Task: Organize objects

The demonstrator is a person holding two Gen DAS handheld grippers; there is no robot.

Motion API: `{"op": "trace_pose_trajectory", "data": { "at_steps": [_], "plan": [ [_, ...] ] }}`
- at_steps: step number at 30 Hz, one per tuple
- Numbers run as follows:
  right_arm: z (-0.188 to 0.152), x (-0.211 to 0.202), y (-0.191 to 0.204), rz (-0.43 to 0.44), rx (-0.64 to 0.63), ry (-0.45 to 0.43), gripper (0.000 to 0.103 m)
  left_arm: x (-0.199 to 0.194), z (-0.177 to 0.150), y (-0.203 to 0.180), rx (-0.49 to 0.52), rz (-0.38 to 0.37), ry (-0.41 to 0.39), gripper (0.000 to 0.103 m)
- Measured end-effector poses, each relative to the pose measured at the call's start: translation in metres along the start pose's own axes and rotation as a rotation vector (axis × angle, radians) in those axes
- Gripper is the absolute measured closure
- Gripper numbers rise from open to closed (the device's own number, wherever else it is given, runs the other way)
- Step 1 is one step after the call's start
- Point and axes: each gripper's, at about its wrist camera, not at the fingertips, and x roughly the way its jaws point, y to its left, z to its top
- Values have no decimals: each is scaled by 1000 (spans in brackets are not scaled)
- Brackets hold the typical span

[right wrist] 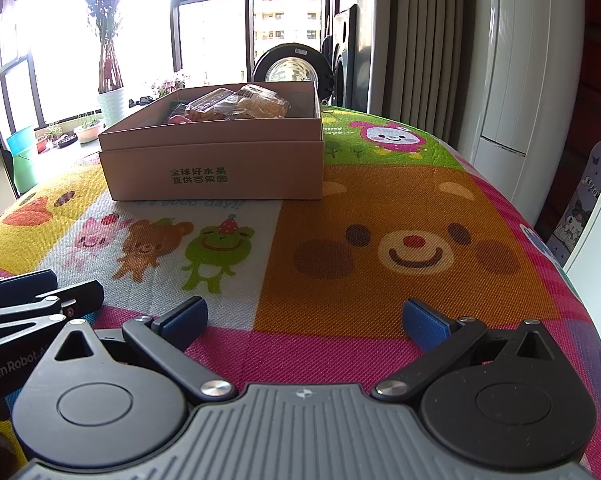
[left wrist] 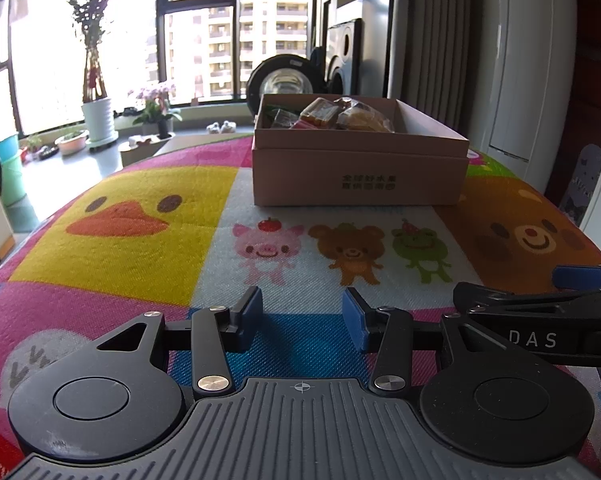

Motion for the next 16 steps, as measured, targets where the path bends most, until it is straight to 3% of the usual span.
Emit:
{"op": "trace_pose_trajectory", "data": {
  "at_steps": [16],
  "plan": [
    [0,-1,0,0,0,-1,0,1,1,0,-7,-1,1,54]
  ]
}}
